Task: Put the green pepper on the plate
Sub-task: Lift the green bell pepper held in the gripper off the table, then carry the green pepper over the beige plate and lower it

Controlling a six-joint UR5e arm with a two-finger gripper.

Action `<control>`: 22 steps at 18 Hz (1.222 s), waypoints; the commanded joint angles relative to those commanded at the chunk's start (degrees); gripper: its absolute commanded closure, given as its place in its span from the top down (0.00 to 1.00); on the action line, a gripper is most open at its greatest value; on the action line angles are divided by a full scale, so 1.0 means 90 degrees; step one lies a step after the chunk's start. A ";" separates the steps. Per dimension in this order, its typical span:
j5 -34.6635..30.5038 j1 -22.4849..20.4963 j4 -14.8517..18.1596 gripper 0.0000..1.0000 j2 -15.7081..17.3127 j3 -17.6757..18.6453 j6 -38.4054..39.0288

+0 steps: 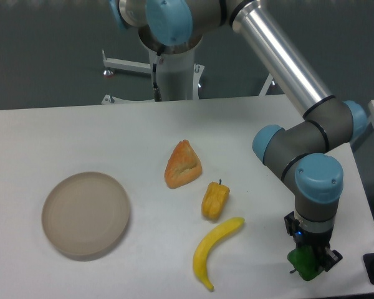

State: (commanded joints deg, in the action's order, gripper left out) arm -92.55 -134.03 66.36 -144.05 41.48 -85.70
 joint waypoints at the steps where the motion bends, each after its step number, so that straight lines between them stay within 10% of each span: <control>1: 0.0000 0.0000 0.0000 0.34 0.0010 0.0029 0.0049; 12: 0.0301 0.0010 0.0556 0.34 0.0624 0.0477 0.0585; 22: 0.0615 0.0312 0.0752 0.34 0.2411 0.2586 0.2224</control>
State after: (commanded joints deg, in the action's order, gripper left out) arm -87.01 -131.23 73.13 -122.36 64.76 -65.68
